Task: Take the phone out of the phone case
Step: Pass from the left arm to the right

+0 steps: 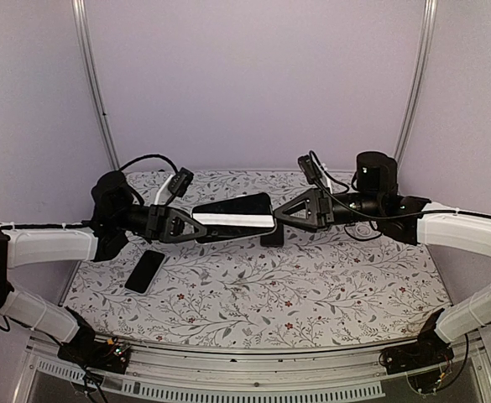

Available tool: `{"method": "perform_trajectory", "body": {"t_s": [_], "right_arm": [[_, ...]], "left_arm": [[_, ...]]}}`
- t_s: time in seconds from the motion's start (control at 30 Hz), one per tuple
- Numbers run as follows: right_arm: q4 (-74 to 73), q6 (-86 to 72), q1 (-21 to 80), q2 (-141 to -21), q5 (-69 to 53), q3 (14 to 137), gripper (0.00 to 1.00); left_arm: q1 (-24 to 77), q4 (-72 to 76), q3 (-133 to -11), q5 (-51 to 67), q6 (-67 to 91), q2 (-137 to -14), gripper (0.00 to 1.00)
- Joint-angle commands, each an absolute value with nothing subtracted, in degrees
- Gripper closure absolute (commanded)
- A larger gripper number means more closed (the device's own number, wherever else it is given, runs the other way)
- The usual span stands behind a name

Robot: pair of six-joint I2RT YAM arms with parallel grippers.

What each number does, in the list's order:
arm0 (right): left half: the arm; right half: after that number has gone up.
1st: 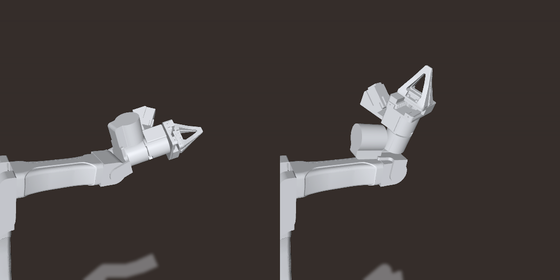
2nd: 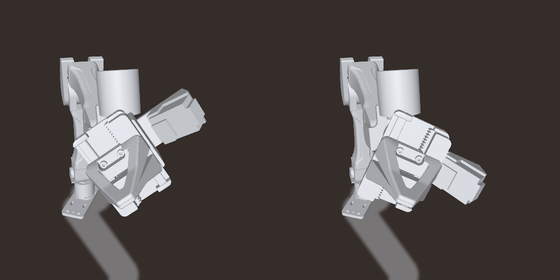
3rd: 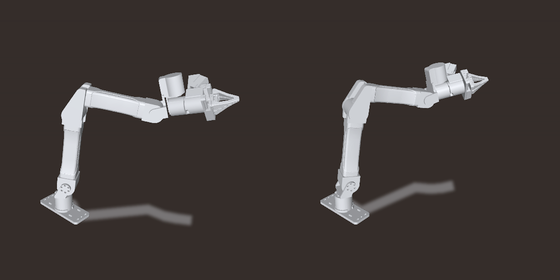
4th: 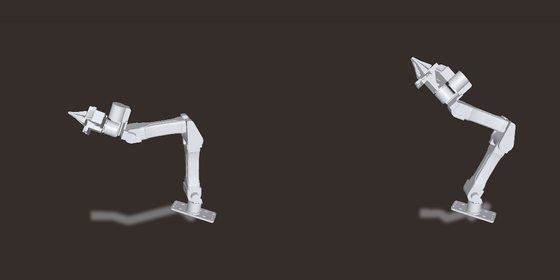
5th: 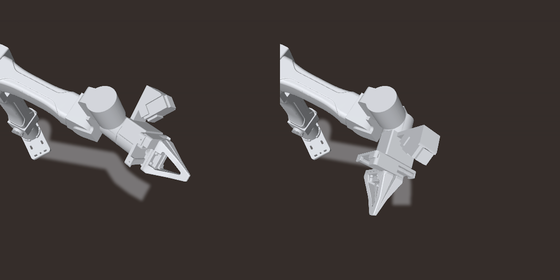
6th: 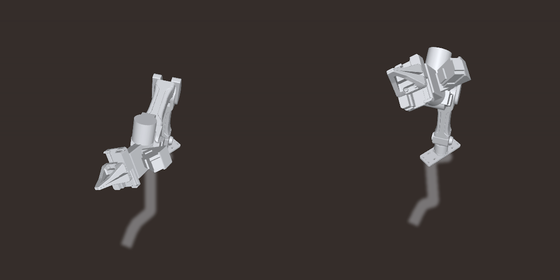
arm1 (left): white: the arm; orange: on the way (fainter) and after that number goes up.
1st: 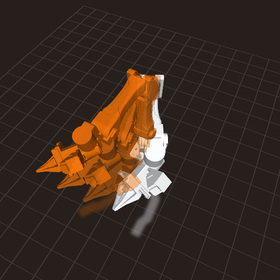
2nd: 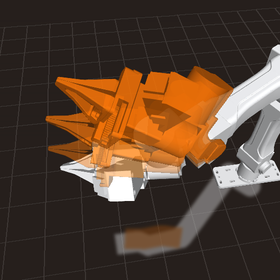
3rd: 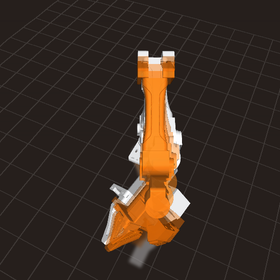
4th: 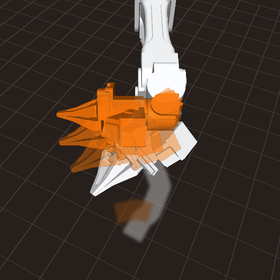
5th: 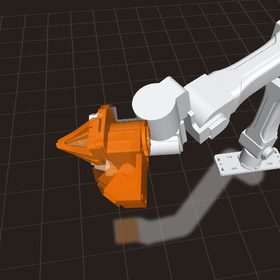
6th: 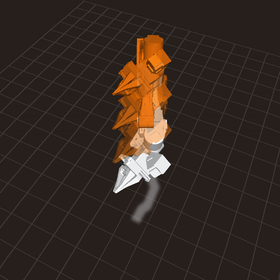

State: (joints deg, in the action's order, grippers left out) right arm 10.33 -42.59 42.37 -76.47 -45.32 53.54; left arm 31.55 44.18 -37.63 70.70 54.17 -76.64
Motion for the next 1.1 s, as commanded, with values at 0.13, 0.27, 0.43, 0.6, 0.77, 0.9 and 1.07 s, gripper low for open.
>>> {"method": "perform_trajectory", "body": {"t_s": [0.13, 0.27, 0.43, 0.6, 0.77, 0.9, 1.07], "right_arm": [[9.8, -42.6, 42.8, -77.7, -44.4, 53.6, 0.41], [8.7, -41.8, 43.2, -78.4, -44.0, 54.7, 0.41], [8.8, -41.7, 43.9, -79.7, -44.2, 56.0, 0.42], [10.4, -42.6, 44.8, -81.0, -45.0, 57.3, 0.42], [16.2, -46.6, 45.0, -82.7, -46.7, 56.7, 0.46], [20.1, -50.2, 45.1, -84.2, -47.3, 56.7, 0.51], [22.6, -54.1, 45.0, -85.9, -47.2, 56.7, 0.58]], "left_arm": [[32.0, 52.0, -37.4, 73.2, 55.4, -74.4, 1.0], [32.8, 52.5, -37.6, 73.4, 55.4, -74.4, 1.0], [33.2, 53.0, -37.9, 73.3, 56.0, -75.6, 1.0], [33.2, 51.4, -38.5, 71.7, 56.0, -77.6, 1.0], [33.2, 49.0, -40.1, 70.1, 56.0, -79.9, 1.0], [33.1, 45.2, -42.2, 69.1, 55.3, -81.8, 1.0], [32.7, 39.3, -44.5, 67.3, 54.8, -83.7, 1.0]]}}
